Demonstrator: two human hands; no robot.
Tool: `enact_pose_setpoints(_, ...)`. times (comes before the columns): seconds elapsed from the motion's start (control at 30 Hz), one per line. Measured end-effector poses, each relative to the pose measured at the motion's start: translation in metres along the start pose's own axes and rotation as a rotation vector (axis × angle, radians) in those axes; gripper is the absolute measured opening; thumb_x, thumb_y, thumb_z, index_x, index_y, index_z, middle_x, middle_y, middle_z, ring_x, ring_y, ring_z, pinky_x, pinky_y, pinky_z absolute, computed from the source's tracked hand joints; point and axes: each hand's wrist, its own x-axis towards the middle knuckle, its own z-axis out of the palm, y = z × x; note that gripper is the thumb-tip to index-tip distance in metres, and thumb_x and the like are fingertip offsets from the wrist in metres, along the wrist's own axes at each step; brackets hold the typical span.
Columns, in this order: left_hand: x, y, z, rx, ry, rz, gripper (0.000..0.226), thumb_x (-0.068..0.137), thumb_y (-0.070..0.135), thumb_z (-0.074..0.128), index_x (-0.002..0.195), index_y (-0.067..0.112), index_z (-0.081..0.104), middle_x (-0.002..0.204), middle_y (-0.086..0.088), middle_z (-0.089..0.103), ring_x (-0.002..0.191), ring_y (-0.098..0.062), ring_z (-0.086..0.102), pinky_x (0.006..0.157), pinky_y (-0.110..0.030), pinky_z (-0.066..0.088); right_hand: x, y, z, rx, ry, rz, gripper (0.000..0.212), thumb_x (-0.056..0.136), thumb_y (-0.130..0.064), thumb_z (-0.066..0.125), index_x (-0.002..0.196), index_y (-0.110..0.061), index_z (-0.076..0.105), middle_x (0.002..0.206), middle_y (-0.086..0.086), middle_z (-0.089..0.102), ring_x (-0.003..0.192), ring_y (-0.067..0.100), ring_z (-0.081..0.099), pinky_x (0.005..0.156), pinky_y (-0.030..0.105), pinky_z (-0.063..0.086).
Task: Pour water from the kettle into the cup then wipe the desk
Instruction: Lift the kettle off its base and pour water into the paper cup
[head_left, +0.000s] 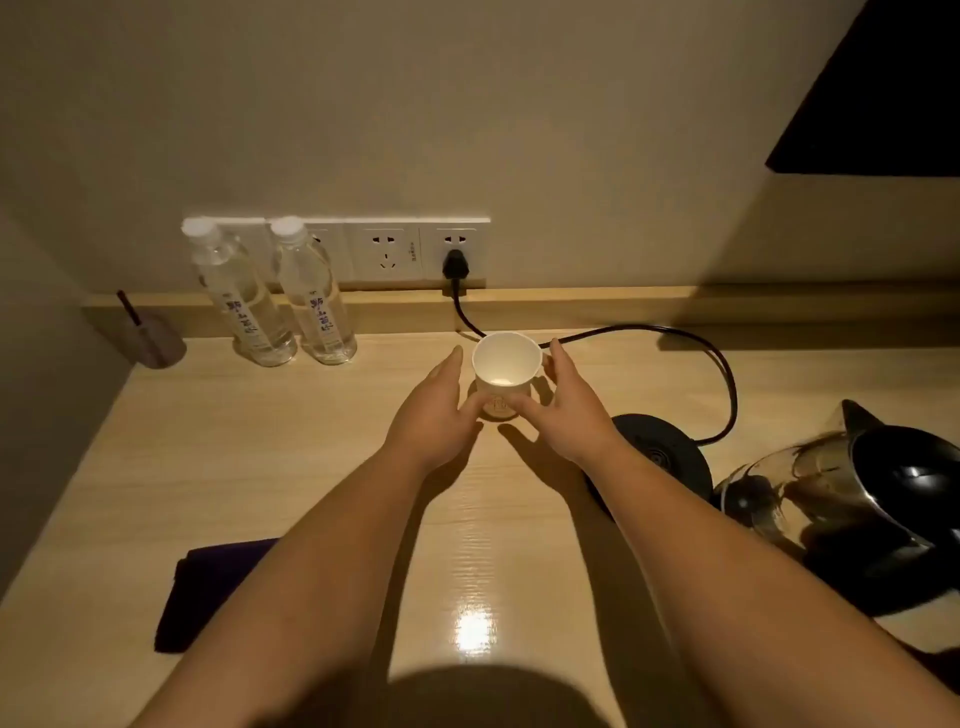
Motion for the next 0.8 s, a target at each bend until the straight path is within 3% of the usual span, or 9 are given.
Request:
enact_pose_setpoints(0.1, 0.005, -0.001, 0.005, -0.091, 0.018, 0.079, 0.054, 0.099, 0.027, 0.054, 0.148, 0.026, 0.033, 0.143, 0.0, 0.051, 0.129, -0.022, 0.049, 0.093, -0.028, 0.04, 0.007, 0.001, 0.006, 0.04, 0.022, -0.06, 0.084, 0.082, -0.035, 0.072, 0.15, -0.026, 0.022, 0.15, -0.003, 0.039, 0.137, 0.019, 0.035, 0.107, 0.039, 0.035)
enact_pose_setpoints(0.17, 0.004, 0.0, 0.009, -0.141, 0.029, 0.069, 0.053, 0.098, 0.021, 0.055, 0.147, 0.028, 0.036, 0.136, 0.001, 0.058, 0.122, -0.019, 0.053, 0.089, -0.026, 0.041, 0.007, 0.003, 0.01, 0.078, 0.034, -0.089, 0.074, 0.082, -0.029, 0.073, 0.144, -0.025, 0.033, 0.142, -0.004, 0.047, 0.13, 0.016, 0.042, 0.104, 0.035, 0.039)
enact_pose_setpoints(0.33, -0.018, 0.007, 0.009, -0.155, 0.059, 0.044, 0.052, 0.098, 0.02, 0.056, 0.146, 0.022, 0.038, 0.135, 0.0, 0.058, 0.122, -0.019, 0.053, 0.089, -0.025, 0.039, -0.008, 0.004, 0.009, 0.091, 0.02, -0.128, 0.069, 0.082, -0.025, 0.074, 0.14, -0.027, 0.036, 0.136, -0.006, 0.049, 0.124, 0.01, 0.044, 0.099, 0.028, 0.039)
enact_pose_setpoints(0.6, -0.095, 0.028, 0.007, -0.141, 0.035, 0.018, 0.049, 0.098, 0.023, 0.056, 0.144, 0.027, 0.04, 0.133, 0.004, 0.059, 0.119, -0.016, 0.056, 0.087, -0.023, 0.04, -0.084, 0.009, 0.0, 0.144, -0.029, -0.076, 0.069, 0.08, -0.031, 0.075, 0.138, -0.031, 0.038, 0.128, -0.014, 0.051, 0.121, 0.008, 0.047, 0.102, 0.034, 0.042)
enact_pose_setpoints(0.8, -0.171, 0.039, 0.027, -0.158, 0.008, -0.098, 0.051, 0.099, 0.029, 0.054, 0.147, 0.03, 0.036, 0.137, 0.006, 0.056, 0.123, -0.017, 0.053, 0.09, -0.024, 0.038, -0.159, 0.018, -0.001, 0.175, -0.086, -0.031, 0.066, 0.08, -0.028, 0.076, 0.135, -0.032, 0.04, 0.126, -0.013, 0.052, 0.118, 0.006, 0.047, 0.093, 0.025, 0.039)
